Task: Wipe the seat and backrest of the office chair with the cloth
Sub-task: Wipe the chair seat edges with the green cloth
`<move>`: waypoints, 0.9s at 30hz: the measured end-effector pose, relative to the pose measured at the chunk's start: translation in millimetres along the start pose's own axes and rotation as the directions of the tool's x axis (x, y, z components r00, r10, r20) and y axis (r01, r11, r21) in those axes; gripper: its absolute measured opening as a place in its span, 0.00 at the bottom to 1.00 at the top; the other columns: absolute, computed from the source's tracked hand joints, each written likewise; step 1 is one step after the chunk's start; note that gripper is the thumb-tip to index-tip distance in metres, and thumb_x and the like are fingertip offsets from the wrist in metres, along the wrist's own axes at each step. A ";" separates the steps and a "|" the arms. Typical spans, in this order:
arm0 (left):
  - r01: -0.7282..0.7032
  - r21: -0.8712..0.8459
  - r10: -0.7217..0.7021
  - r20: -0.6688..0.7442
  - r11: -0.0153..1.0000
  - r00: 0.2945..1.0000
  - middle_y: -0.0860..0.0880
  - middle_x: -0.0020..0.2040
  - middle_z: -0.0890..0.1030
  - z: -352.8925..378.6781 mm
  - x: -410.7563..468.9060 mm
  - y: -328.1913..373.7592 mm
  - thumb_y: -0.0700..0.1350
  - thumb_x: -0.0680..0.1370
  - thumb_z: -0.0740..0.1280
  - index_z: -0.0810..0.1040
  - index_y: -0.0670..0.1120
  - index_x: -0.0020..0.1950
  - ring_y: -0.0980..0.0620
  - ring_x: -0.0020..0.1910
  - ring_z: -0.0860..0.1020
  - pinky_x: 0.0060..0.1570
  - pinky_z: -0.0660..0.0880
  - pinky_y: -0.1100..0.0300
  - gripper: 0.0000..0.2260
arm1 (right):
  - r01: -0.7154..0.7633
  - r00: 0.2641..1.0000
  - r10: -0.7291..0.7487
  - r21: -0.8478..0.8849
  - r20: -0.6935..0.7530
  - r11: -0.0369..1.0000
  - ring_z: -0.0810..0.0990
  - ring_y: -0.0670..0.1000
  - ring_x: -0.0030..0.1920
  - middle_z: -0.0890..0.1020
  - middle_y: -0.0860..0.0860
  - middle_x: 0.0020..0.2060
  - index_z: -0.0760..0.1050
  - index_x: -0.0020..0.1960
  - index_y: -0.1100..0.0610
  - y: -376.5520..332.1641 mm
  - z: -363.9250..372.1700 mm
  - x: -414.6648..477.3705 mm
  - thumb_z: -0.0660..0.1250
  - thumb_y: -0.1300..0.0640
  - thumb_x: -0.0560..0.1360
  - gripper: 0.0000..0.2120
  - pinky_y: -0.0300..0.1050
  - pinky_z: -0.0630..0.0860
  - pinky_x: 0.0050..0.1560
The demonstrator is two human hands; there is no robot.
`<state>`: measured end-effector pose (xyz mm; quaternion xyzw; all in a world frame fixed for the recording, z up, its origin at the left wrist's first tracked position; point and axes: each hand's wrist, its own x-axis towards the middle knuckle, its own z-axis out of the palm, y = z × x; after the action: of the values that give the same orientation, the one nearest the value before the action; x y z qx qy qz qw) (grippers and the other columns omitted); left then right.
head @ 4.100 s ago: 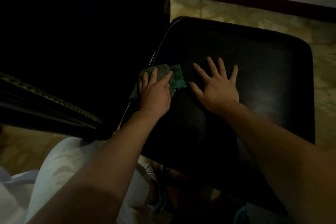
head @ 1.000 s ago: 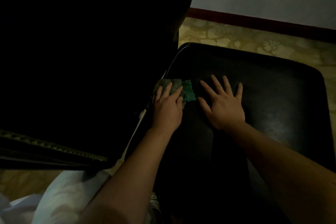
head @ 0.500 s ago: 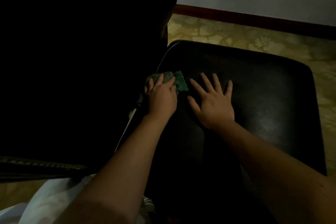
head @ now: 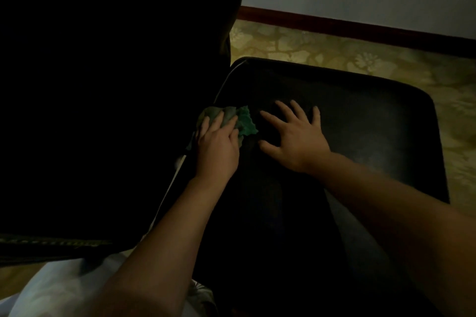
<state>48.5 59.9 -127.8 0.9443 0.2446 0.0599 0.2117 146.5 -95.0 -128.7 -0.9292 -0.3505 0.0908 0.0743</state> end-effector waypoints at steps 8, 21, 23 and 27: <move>0.005 0.053 -0.005 0.013 0.999 1.000 0.47 0.79 0.64 2.9 11.0 3.1 0.46 0.86 0.56 0.69 0.50 0.77 0.41 0.80 0.55 0.79 0.53 0.48 0.18 | 0.042 0.998 -0.045 -0.099 -0.034 0.994 0.39 0.57 0.80 0.45 0.51 0.81 0.43 0.79 0.38 31.4 5.2 17.0 0.38 0.24 0.71 0.39 0.70 0.35 0.74; -0.020 -0.029 0.021 0.028 0.999 0.999 0.48 0.79 0.65 6.3 58.9 14.1 0.46 0.85 0.59 0.72 0.52 0.75 0.42 0.79 0.57 0.78 0.55 0.46 0.17 | 0.053 0.995 -0.059 -0.073 -0.081 0.996 0.39 0.57 0.80 0.45 0.50 0.81 0.43 0.80 0.38 32.6 11.1 15.4 0.40 0.24 0.74 0.38 0.69 0.34 0.74; -0.033 -0.028 0.033 0.008 0.999 0.999 0.48 0.79 0.66 7.7 57.8 13.1 0.46 0.85 0.58 0.72 0.52 0.75 0.42 0.79 0.57 0.78 0.55 0.47 0.18 | 0.049 0.996 -0.054 -0.073 -0.077 0.996 0.39 0.57 0.80 0.45 0.49 0.81 0.43 0.80 0.38 32.0 10.8 15.3 0.40 0.24 0.74 0.38 0.69 0.34 0.74; -0.045 -0.026 0.044 -0.019 0.999 0.999 0.47 0.78 0.67 7.5 41.3 6.5 0.45 0.85 0.58 0.72 0.50 0.75 0.43 0.79 0.58 0.78 0.56 0.48 0.17 | 0.046 0.996 -0.051 -0.068 -0.067 0.997 0.39 0.56 0.80 0.45 0.49 0.81 0.43 0.80 0.39 31.8 8.9 14.5 0.40 0.24 0.74 0.38 0.69 0.35 0.74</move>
<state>89.0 72.1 -131.4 0.9461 0.2246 0.0767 0.2206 175.4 -108.3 -145.4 -0.9249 -0.3730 0.0453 0.0575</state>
